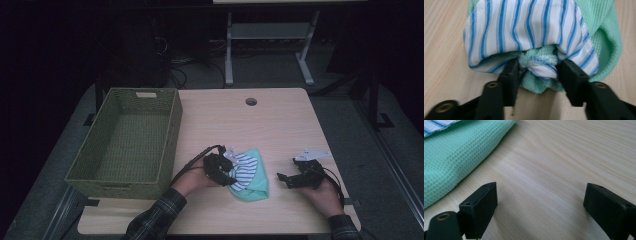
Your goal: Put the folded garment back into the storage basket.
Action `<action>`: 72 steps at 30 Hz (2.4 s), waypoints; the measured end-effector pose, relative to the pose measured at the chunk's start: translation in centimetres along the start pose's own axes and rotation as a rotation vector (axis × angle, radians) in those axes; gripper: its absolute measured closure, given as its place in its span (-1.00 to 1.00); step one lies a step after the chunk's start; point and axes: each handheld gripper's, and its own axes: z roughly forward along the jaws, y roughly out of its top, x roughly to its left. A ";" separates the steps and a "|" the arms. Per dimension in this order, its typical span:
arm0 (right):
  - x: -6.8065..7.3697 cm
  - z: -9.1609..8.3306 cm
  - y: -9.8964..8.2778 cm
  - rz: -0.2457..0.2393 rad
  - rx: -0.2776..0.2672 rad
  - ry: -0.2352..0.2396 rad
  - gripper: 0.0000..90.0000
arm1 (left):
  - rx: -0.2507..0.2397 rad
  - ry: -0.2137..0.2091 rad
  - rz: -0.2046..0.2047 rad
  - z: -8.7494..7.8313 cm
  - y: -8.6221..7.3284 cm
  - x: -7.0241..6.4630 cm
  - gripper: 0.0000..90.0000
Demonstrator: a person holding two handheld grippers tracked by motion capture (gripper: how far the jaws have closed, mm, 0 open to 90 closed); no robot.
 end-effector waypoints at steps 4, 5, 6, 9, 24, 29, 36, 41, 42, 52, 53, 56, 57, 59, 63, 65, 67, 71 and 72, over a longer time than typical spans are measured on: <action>0.0 0.0 0.0 0.000 0.000 0.000 -0.75 | -0.005 -0.015 -0.011 0.0 0.1 -0.1 0.48; 0.0 0.0 0.0 0.000 0.000 0.000 -0.75 | -0.004 -0.019 -0.017 0.0 0.2 -0.1 0.54; 0.0 0.0 0.0 0.000 0.000 0.000 -0.75 | -0.003 -0.020 -0.020 0.0 0.2 -0.1 0.59; 0.0 0.0 0.0 0.000 0.000 0.000 -0.75 | 0.005 -0.023 -0.024 0.0 0.3 -0.1 0.66; 0.0 0.0 0.0 0.000 -0.002 0.001 -0.75 | -0.018 -0.037 -0.038 -1.0 0.7 -0.2 0.67; 0.0 0.0 0.0 0.002 0.000 -0.001 -0.75 | -0.047 -0.041 -0.067 -2.0 0.9 0.0 0.68; 0.0 0.0 0.0 0.006 0.001 0.000 -0.75 | -0.079 -0.050 -0.078 -3.4 1.1 0.2 0.68; 0.0 0.0 0.0 0.007 0.002 0.000 -0.75 | -0.108 -0.049 -0.097 -4.9 1.6 0.1 0.68; 0.0 0.0 0.0 0.006 0.002 0.001 -0.75 | -0.106 -0.047 -0.093 -5.1 1.7 0.2 0.68; 0.0 0.0 0.0 0.006 0.002 0.000 -0.75 | -0.119 -0.029 -0.098 -8.0 2.4 0.3 0.68; 0.0 0.0 0.0 0.006 0.001 0.000 -0.75 | -0.121 -0.025 -0.096 -8.3 2.5 0.4 0.67; 0.0 0.0 0.0 0.006 0.002 0.000 -0.75 | -0.125 -0.014 -0.100 -9.2 2.5 0.5 0.67; 0.0 0.0 0.0 0.006 0.001 0.000 -0.75 | -0.124 -0.010 -0.097 -9.5 2.5 0.5 0.67; 0.0 0.0 0.0 0.006 0.002 0.000 -0.75 | -0.127 -0.003 -0.103 -10.0 2.4 0.6 0.67; 0.0 0.0 0.0 0.006 0.002 0.000 -0.75 | -0.141 0.006 -0.112 -11.0 2.2 0.8 0.67; 0.0 0.0 0.0 0.006 0.002 0.000 -0.74 | -0.152 0.007 -0.114 -11.5 2.0 1.0 0.67; 0.0 0.0 0.0 0.006 0.002 0.000 -0.74 | -0.154 0.013 -0.119 -11.9 1.9 1.1 0.67; 0.0 0.0 0.0 0.006 0.002 0.000 -0.74 | -0.163 0.023 -0.128 -12.8 1.5 1.4 0.67; 0.0 0.0 0.0 0.006 0.002 0.000 -0.74 | -0.167 0.025 -0.133 -13.0 1.4 1.4 0.67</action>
